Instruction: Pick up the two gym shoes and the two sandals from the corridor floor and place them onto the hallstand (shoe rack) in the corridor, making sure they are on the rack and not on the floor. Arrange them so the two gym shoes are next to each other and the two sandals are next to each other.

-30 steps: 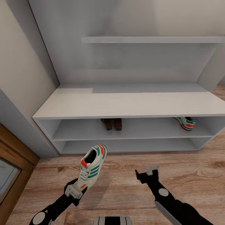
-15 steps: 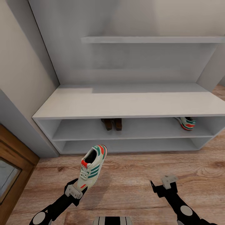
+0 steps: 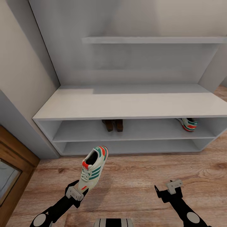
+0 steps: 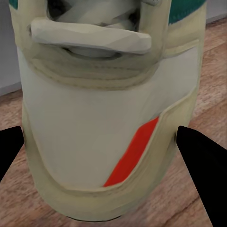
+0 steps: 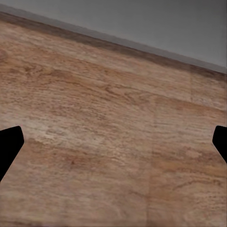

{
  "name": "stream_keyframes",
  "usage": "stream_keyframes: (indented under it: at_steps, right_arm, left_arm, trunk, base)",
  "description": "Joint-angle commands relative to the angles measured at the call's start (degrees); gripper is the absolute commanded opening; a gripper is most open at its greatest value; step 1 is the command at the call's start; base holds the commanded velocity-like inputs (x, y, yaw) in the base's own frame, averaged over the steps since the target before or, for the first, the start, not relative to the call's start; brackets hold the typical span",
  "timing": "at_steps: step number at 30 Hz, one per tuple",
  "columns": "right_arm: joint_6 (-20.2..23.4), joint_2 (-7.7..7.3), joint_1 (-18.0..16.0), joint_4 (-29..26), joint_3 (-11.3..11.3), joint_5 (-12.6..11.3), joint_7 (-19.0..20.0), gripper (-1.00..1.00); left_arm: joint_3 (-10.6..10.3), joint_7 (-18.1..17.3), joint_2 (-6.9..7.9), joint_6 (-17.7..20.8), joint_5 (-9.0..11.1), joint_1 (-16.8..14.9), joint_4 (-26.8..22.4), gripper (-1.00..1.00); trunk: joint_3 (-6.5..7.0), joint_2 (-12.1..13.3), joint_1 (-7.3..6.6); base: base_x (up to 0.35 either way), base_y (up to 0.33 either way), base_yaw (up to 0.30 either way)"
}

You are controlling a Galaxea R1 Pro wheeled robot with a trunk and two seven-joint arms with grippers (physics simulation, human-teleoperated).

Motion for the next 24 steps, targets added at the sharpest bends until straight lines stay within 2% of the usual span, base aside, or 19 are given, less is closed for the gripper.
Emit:
stream_keyframes:
  at_steps: [1, 17, 24]
  right_arm:
    - [0.0, -0.04, 0.1, 0.0, 0.0, 0.0, 0.0, 1.0]
    - [0.0, -0.21, 0.4, 0.1, 0.2, 0.1, 0.1, 1.0]
    - [0.1, -0.21, 0.4, 0.1, 0.2, 0.1, 0.2, 1.0]
  left_arm:
    - [0.0, 0.0, 0.0, 0.0, 0.0, 0.0, 0.0, -1.0]
    - [-0.1, 0.1, -0.07, 0.0, -0.1, 0.0, 0.0, -1.0]
    - [-0.1, 0.1, -0.19, 0.0, -0.2, 0.0, 0.0, -1.0]
  trunk:
    - [0.0, 0.0, 0.0]
    - [0.0, 0.0, 0.0]
    - [0.0, 0.0, 0.0]
  base:
    - [0.0, 0.0, 0.0]
    - [-0.003, 0.0, 0.0]
    - [-0.149, 0.0, 0.0]
